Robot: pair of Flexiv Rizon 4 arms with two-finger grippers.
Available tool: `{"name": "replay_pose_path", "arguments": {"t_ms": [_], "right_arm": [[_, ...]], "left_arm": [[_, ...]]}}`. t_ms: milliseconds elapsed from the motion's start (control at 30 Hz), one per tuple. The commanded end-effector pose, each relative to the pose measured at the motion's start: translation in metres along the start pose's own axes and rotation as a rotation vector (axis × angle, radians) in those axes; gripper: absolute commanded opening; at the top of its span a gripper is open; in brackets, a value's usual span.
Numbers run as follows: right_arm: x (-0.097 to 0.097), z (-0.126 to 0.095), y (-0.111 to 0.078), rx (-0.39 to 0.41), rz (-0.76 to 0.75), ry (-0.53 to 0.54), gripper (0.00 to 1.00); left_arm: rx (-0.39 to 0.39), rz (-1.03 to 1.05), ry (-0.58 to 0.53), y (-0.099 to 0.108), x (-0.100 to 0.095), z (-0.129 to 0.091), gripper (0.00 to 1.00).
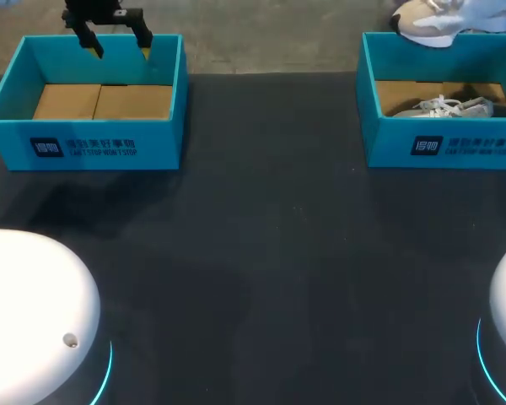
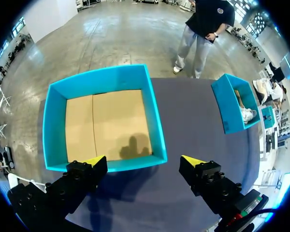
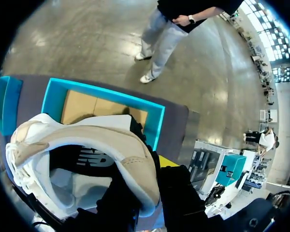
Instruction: Take the shoe out of the shoebox, open the shoe tongue, remove and reinsert the insole, then place the shoe into the shoebox
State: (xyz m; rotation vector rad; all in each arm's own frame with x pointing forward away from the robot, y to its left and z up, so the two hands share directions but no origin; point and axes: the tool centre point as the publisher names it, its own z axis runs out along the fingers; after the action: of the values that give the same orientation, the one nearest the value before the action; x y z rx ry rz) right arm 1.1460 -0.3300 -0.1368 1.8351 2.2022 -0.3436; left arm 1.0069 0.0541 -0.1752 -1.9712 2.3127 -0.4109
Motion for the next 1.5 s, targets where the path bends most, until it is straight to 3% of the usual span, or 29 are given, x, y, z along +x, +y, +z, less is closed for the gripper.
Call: {"name": "replay_pose_path", "arguments": {"t_ms": [33, 267, 433, 1000, 1500], "right_arm": [[-0.001, -0.002, 0.000, 0.001, 0.000, 0.001, 0.00], [-0.001, -0.002, 0.000, 0.001, 0.000, 0.001, 0.00], [0.002, 0.005, -0.002, 0.019, 0.107, 0.036, 0.00], [0.008, 0.020, -0.006, 0.022, 0.306, 0.026, 0.00], [0.006, 0.026, -0.006, 0.025, 0.322, 0.031, 0.00]], "left_arm": [[-0.002, 0.000, -0.002, 0.000, 0.000, 0.000, 1.00], [-0.051, -0.072, -0.073, 0.008, -0.006, 0.000, 1.00], [-0.078, -0.135, -0.107, 0.015, -0.014, 0.001, 1.00], [-0.147, -0.250, -0.119, 0.041, -0.020, 0.006, 1.00], [-0.152, -0.247, -0.125, 0.041, -0.020, 0.007, 1.00]]}}
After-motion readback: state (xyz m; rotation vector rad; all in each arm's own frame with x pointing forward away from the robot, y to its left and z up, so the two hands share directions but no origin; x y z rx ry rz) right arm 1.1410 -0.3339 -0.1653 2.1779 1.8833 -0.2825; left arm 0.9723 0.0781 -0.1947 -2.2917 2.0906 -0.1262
